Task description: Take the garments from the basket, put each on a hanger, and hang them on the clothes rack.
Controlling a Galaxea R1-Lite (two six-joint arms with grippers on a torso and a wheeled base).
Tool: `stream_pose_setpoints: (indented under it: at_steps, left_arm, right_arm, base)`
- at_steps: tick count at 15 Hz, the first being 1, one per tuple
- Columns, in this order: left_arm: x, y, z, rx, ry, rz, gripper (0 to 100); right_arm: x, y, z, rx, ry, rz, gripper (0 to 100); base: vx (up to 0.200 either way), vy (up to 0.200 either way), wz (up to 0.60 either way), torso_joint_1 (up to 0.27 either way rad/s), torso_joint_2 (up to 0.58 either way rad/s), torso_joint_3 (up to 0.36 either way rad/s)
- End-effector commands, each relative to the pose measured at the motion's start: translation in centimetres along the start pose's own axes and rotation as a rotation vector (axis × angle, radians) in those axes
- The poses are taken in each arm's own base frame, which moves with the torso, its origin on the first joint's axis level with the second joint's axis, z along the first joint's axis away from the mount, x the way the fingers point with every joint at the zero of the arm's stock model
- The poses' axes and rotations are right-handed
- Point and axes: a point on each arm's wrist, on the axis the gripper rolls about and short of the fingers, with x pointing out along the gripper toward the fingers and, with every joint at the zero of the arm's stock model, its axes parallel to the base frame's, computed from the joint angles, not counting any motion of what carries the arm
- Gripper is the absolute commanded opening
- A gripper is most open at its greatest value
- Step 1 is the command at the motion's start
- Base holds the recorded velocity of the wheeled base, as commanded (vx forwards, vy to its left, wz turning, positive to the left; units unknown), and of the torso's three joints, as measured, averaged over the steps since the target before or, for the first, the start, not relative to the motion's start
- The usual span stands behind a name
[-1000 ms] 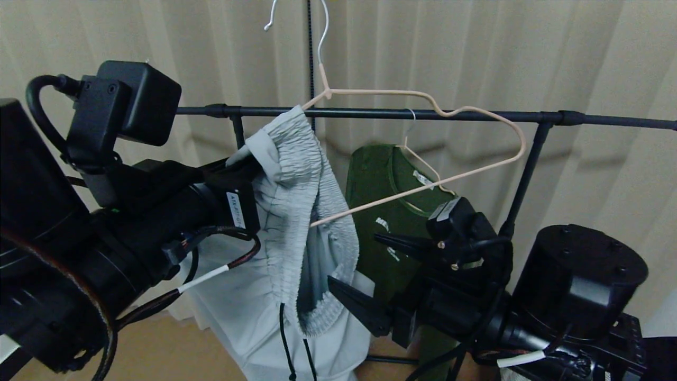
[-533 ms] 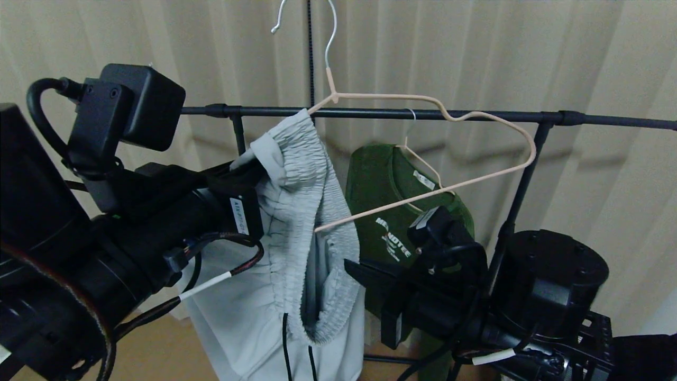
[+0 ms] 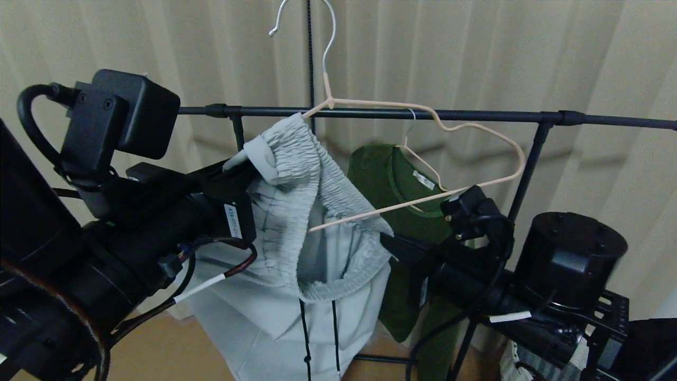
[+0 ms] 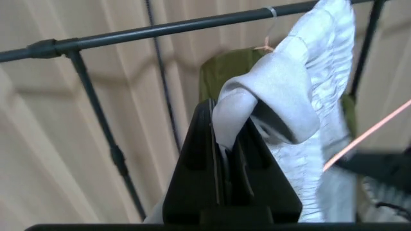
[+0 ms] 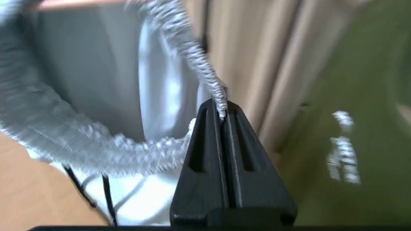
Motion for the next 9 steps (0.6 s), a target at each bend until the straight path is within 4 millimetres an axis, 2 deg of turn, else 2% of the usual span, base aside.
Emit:
stream_pose_setpoints:
  at_steps: [1,4,9]
  left_arm:
    - [0.1,0.9,-0.4,0.036,0.013,0.041,0]
    - [0.2,1.3,-0.7,0.066,0.009,0.058,0]
    - [-0.3,2.8,-3.0,0.252,0.025,0.132,0]
  right_arm:
    - [-1.3,-2.4,1.3,0.004,-0.071,-0.088,0]
    - [-1.7,-5.1,1.6,0.010,-0.089,-0.183,0]
    - [-1.7,-6.5,1.9,0.012,-0.101,-0.232,0]
  base:
    - [0.000,0.000,0.00,0.000,0.00,0.000]
    - [0.000,0.000,0.00,0.000,0.00,0.000]
    - [0.000,0.000,0.00,0.000,0.00,0.000]
